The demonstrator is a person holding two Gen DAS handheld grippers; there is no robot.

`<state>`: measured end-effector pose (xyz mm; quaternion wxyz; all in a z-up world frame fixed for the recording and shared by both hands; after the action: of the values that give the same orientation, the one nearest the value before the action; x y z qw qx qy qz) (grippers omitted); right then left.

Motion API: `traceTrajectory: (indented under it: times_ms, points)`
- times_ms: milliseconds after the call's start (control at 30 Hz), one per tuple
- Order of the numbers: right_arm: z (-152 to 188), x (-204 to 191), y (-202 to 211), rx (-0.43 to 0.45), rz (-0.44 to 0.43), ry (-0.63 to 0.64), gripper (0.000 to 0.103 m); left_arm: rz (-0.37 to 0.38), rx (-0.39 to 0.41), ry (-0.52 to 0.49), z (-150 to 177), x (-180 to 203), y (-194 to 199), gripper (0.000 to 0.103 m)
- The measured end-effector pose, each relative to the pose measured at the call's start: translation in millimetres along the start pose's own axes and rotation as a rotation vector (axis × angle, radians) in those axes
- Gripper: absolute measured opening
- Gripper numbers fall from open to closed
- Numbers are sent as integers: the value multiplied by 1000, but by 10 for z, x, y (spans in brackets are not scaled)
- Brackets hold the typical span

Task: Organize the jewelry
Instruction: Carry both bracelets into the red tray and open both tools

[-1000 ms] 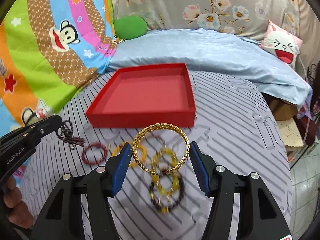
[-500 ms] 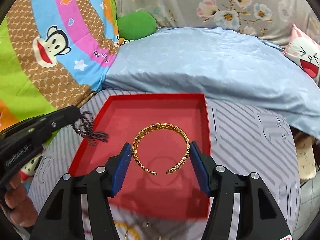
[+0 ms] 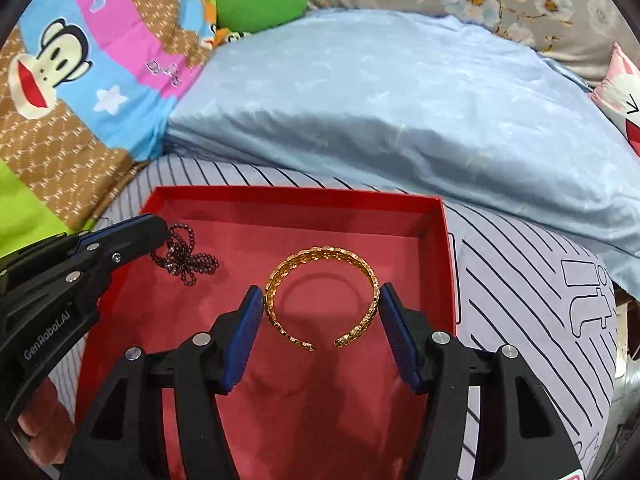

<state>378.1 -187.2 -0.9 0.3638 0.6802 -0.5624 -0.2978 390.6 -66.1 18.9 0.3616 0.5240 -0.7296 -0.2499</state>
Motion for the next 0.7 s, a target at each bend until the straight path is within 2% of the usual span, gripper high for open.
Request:
traceTrajectory:
  times_ms: [100, 167, 233, 333, 700]
  points:
    - [6, 16, -20, 1, 22, 9, 58, -19, 2, 11, -13, -53, -72, 5]
    - [6, 12, 2, 11, 36, 12, 63, -43, 19, 16, -23, -87, -83, 10]
    - [14, 25, 58, 31, 47, 9, 65, -75, 34, 13, -22, -105, -67, 24]
    - [15, 37, 172, 64, 51, -1, 66, -103, 52, 10, -20, -117, -12, 36]
    - [197, -91, 770, 155, 54, -16, 67, -137, 118, -14, 182, 36, 506, 36]
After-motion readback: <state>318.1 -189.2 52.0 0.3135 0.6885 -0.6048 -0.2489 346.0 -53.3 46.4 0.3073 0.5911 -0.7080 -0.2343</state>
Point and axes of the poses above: each gripper's, at about its wrist camera, not at the fingertips, and y roughly against the way its jaws point, x to its right, z to its underside, the point moved 6 cm from there along -y, roughly the way its jaws point, and after that the axes turned 9 degrees about y, right-handed, at the moved point
